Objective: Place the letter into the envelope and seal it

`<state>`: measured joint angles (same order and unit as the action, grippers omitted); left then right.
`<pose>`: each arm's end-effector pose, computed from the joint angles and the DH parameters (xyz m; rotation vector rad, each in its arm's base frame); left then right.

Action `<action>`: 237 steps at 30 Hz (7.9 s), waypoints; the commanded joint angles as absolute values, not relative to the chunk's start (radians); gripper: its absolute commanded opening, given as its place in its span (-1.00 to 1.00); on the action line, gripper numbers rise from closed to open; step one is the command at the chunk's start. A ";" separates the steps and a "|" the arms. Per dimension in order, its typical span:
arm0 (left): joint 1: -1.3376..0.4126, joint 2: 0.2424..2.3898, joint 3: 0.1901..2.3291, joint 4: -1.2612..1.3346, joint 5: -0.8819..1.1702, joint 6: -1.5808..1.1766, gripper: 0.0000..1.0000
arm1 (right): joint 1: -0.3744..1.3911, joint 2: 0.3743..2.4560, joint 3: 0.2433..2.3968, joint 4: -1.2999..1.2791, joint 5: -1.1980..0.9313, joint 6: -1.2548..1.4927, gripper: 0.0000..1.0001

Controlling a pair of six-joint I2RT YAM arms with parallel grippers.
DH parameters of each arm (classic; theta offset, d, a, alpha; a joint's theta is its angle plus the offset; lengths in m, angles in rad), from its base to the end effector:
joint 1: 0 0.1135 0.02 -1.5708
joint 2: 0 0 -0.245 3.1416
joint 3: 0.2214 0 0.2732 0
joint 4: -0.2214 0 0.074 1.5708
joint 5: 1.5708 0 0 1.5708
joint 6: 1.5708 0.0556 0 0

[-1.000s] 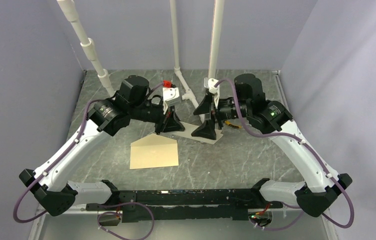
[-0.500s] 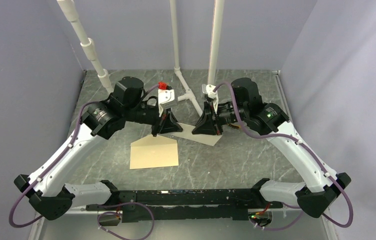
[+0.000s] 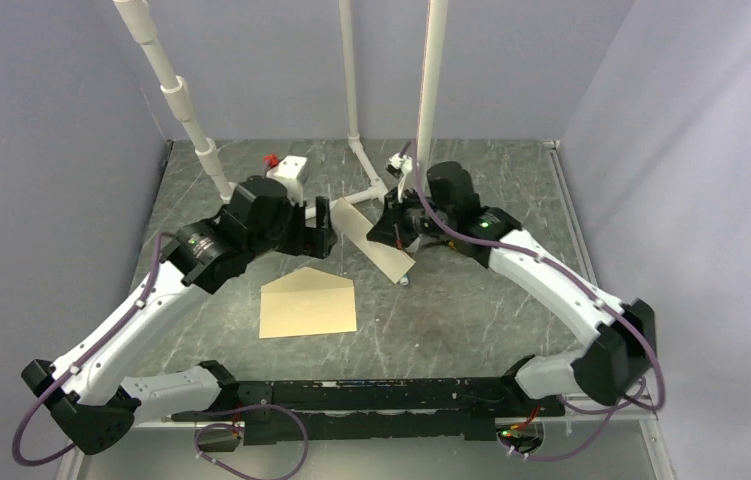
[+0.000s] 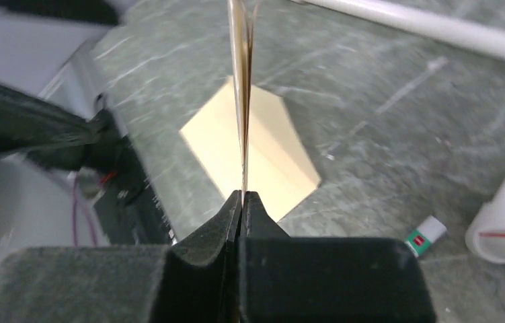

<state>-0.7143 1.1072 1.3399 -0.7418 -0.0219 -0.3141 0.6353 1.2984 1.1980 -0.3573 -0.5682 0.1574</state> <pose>0.2041 -0.1754 0.3893 0.4112 2.0967 -0.5965 0.2508 0.2221 0.3290 -0.8616 1.9364 1.0626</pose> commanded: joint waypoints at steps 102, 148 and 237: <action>-0.439 1.354 0.658 -0.468 0.225 -1.006 0.00 | 0.791 1.667 0.755 0.379 -0.060 0.693 -1.00; -0.439 1.346 0.518 -0.412 0.235 -1.197 -0.01 | 1.052 1.701 0.634 0.576 0.418 0.762 -1.00; -0.438 1.502 0.576 -0.359 -0.010 -1.042 0.52 | 0.875 1.527 0.533 0.463 0.136 0.979 -1.00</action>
<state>-0.4435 1.4796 0.6815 -0.2428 0.1596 -1.1450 0.9005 1.5944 0.5392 0.4191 0.1295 0.9077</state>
